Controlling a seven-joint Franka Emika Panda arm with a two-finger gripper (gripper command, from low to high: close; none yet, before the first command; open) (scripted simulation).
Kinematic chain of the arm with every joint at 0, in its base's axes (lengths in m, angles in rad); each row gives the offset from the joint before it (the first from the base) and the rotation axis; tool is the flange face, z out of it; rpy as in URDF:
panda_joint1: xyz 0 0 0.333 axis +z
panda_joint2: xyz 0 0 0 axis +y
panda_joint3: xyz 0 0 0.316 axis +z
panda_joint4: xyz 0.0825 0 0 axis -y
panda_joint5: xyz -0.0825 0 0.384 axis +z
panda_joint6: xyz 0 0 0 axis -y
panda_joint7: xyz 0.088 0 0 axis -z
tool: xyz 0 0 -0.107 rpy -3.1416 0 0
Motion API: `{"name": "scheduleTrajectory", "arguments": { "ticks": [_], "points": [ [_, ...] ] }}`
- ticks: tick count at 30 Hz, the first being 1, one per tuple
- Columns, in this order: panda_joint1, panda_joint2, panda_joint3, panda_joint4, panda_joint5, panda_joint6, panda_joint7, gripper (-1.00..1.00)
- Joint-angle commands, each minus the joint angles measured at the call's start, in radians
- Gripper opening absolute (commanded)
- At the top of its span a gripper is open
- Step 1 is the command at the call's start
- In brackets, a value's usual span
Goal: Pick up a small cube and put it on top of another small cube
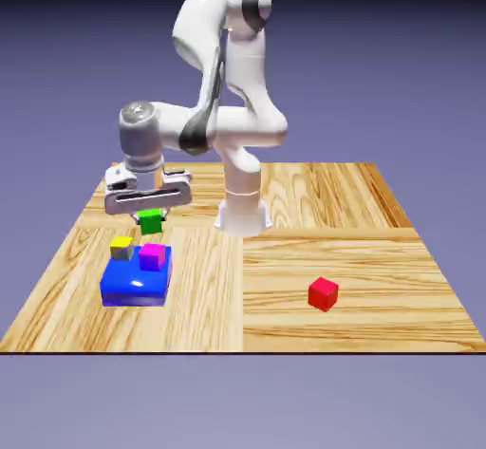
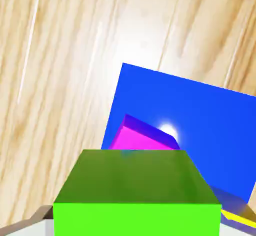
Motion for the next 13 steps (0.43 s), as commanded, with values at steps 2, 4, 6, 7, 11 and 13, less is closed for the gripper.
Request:
{"name": "scheduleTrajectory", "arguments": {
  "ticks": [2, 4, 6, 7, 11, 13],
  "points": [
    [-0.005, 0.062, -0.006, -0.026, 0.003, 0.088, -0.004, -1.0],
    [-0.01, 0.124, -0.012, -0.051, 0.009, 0.174, -0.01, -1.0],
    [-0.01, 0.126, -0.012, -0.052, 0.009, 0.178, -0.01, 1.0],
    [-0.01, 0.126, -0.012, -0.052, 0.009, 0.178, -0.01, 1.0],
    [0.0, 0.002, 0.0, -0.001, -0.003, 0.004, 0.002, 1.0],
    [0.002, -0.031, 0.003, 0.013, -0.006, -0.043, 0.005, 1.0]
  ]
}}
